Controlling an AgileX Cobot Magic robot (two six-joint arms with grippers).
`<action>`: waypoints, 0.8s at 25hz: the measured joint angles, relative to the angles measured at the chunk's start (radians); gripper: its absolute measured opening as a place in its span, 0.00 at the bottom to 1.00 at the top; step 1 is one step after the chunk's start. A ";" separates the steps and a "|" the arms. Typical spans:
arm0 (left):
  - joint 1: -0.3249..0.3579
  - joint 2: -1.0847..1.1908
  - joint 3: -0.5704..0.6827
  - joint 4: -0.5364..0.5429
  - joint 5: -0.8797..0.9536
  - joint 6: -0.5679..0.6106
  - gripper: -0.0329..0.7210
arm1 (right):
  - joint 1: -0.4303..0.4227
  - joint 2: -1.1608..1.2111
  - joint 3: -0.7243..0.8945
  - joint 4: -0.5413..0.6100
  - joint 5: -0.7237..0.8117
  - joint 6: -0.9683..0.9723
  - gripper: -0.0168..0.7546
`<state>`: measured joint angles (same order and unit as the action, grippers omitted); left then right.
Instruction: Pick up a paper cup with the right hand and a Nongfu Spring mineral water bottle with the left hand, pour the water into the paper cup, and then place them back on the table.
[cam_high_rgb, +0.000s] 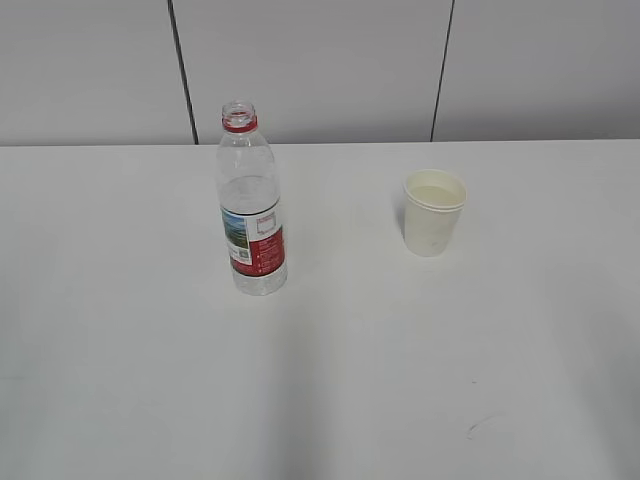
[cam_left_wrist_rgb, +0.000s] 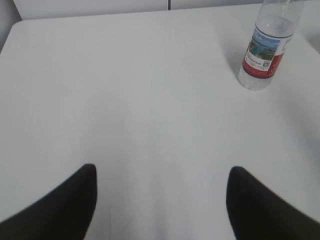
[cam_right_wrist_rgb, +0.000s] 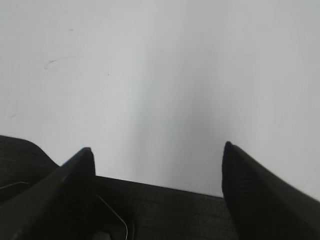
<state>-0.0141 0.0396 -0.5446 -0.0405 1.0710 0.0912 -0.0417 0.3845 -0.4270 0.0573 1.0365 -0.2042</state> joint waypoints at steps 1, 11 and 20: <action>0.000 -0.017 0.000 0.000 0.002 0.000 0.68 | 0.000 -0.022 0.000 0.000 0.001 0.000 0.78; 0.000 -0.053 0.000 0.001 0.007 0.000 0.68 | 0.000 -0.251 0.000 0.002 0.007 0.000 0.78; 0.000 -0.053 0.000 0.001 0.007 0.000 0.67 | 0.000 -0.400 0.000 0.002 0.014 0.006 0.78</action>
<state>-0.0141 -0.0133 -0.5446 -0.0394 1.0781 0.0912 -0.0417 -0.0158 -0.4270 0.0597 1.0502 -0.1982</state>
